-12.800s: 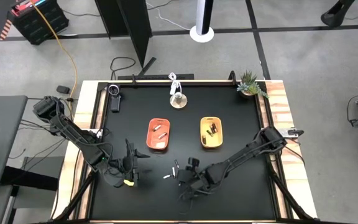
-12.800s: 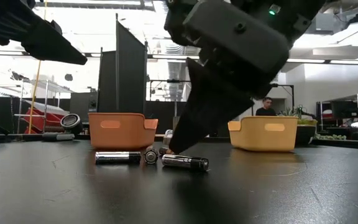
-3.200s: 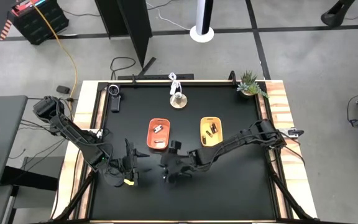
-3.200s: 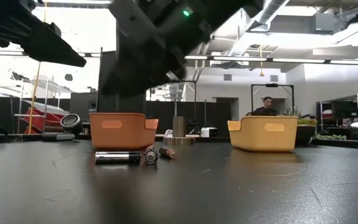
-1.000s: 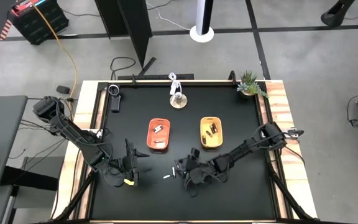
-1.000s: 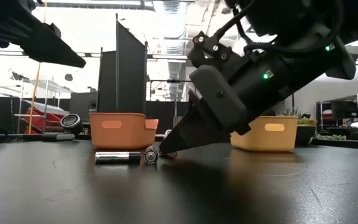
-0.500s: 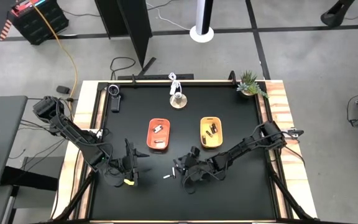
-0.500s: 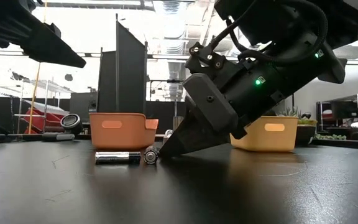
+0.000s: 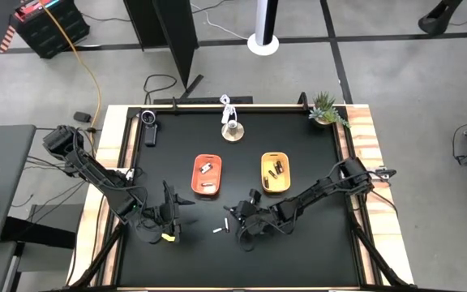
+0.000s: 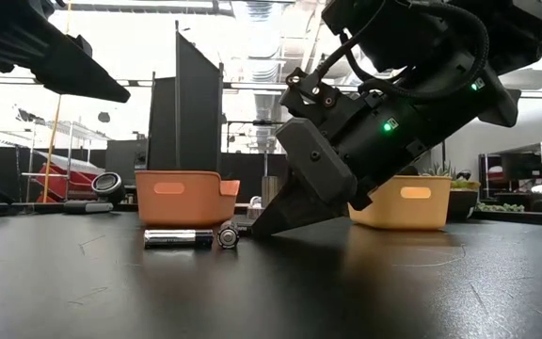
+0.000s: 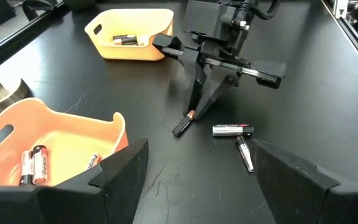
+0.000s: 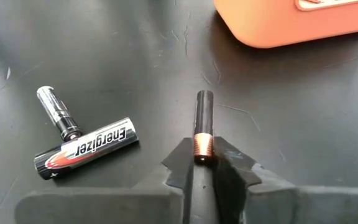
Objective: Sort batteries
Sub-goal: Put the black battery into the yellow bin
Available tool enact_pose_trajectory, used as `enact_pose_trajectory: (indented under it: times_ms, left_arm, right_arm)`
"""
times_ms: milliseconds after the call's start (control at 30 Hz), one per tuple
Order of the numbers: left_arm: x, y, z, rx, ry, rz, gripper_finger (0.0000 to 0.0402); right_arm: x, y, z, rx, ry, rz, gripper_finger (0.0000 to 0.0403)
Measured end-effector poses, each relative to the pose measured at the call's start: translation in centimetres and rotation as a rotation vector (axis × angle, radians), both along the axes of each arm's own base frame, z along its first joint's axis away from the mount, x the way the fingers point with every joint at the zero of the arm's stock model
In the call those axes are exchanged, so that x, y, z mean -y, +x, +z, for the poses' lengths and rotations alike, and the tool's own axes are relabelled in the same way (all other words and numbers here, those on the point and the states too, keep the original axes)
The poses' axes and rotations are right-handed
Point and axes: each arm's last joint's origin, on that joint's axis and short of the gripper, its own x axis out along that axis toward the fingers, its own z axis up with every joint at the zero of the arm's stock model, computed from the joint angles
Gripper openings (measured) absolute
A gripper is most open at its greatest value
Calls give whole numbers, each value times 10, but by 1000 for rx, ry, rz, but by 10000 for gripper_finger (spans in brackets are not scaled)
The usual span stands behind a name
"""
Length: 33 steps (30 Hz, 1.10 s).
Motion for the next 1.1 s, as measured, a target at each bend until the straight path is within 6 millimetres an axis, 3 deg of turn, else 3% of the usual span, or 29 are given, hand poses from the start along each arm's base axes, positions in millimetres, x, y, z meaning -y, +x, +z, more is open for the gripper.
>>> enact_pose_trajectory:
  times_ms: [500,1100]
  left_arm:
    - [0,0,0,0,0,0,277]
    - [0,0,0,1,-4,2,277]
  right_arm:
    - [-1,1,1,6,-23,18,21]
    - [-1,3,4,16,-70,34,16]
